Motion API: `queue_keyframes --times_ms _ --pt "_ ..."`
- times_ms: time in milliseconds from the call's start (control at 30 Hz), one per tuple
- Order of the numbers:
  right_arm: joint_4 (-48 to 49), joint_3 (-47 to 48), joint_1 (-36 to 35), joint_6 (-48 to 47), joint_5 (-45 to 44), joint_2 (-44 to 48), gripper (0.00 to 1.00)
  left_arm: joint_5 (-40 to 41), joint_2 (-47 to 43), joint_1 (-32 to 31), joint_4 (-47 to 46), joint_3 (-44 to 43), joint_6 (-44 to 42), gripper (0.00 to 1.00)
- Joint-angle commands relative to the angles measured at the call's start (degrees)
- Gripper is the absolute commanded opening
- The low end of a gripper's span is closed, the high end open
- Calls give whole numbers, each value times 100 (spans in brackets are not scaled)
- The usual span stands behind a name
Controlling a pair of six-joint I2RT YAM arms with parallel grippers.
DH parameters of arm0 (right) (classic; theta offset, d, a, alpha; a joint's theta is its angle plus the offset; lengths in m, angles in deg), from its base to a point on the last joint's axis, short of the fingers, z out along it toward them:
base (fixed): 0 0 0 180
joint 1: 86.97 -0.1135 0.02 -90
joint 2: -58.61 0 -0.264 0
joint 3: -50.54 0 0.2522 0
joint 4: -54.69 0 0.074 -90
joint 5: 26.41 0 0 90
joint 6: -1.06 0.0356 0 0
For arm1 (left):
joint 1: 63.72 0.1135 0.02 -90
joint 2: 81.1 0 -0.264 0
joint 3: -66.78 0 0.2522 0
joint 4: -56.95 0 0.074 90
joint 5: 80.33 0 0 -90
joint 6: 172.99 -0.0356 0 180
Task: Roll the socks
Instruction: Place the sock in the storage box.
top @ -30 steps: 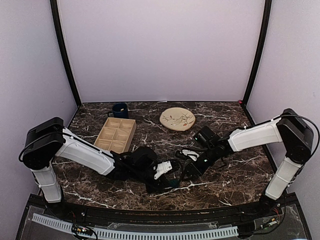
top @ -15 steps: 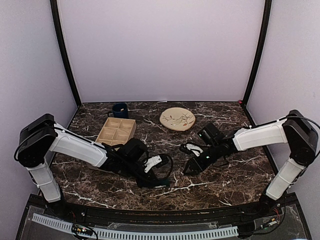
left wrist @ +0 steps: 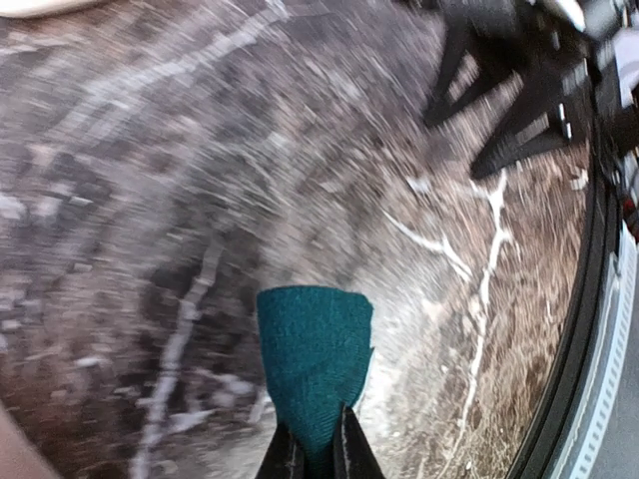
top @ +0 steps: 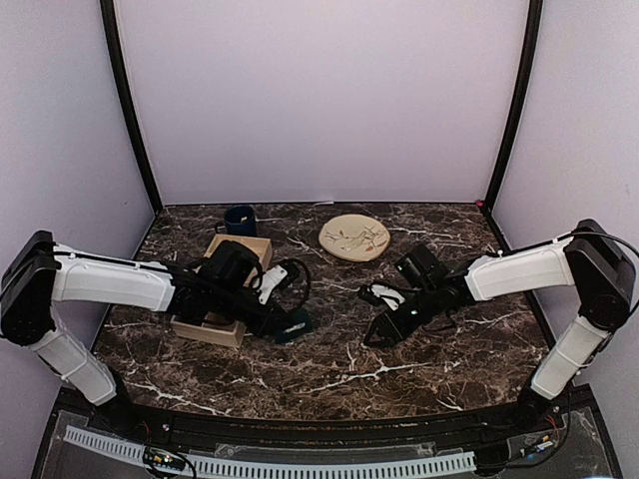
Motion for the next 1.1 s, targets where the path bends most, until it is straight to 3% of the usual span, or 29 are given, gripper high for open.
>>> queue_keyframes --times_ms 0,233,500,733,1067 --pt "199 98 53 62 -46 73 52 894 -635 225 286 58 303 0" --pt "256 94 48 65 -59 92 52 2674 -1503 350 708 144 878 0" --pt "399 136 45 120 25 90 52 4250 -2405 366 1054 630 2217 0" --pt "430 199 37 147 55 178 52 5112 -2511 366 1505 847 3519 0" --pt "486 200 9 125 102 173 53 5534 -2026 105 2044 653 5080 0"
